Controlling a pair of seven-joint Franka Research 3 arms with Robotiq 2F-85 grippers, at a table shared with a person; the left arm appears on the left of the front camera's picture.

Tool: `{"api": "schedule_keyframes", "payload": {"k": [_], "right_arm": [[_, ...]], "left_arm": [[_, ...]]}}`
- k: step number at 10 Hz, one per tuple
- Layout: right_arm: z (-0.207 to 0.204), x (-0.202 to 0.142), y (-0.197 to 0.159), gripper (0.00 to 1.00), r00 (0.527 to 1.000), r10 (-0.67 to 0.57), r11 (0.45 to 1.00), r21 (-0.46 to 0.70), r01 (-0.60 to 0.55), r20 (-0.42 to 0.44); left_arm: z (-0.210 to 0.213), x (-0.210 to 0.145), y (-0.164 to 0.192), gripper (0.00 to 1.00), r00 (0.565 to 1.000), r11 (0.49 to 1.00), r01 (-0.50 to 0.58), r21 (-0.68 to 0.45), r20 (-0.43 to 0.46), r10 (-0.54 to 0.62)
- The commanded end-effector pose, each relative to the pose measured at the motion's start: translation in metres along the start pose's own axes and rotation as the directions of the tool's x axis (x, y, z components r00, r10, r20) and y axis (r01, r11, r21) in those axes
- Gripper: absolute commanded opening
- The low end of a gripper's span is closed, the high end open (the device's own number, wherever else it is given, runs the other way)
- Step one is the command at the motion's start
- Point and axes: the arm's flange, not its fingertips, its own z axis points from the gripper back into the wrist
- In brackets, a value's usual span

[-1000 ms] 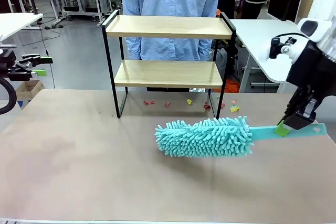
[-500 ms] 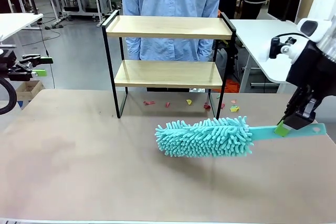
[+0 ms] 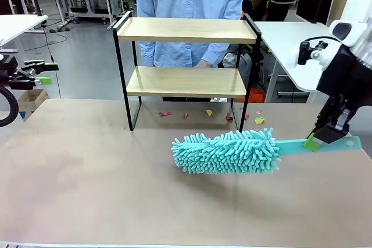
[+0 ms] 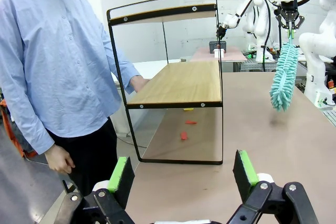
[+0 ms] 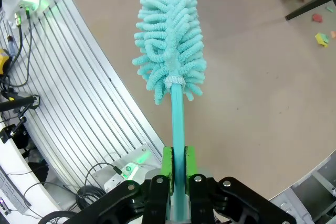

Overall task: Clean the shelf.
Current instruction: Clean the specific section of the Shelf indicated by the human with the Duster.

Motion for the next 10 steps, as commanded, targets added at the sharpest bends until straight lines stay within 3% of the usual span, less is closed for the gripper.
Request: {"api": "schedule_keyframes", "payload": {"k": [1, 10], "right_arm": [[0.0031, 0.0024, 0.0012, 0.12, 1.0, -0.013, 1.0, -0.005, 0.013, 0.003], [0.0031, 0.0024, 0.0012, 0.12, 1.0, -0.013, 1.0, -0.005, 0.013, 0.003]], "left_arm": [[-0.0015, 0.0027, -0.0008, 1.0, 1.0, 1.0, 0.01, -0.001, 0.0, -0.01], [-0.0015, 0.0027, -0.0008, 1.0, 1.0, 1.0, 0.01, -0.001, 0.0, -0.01]]}}
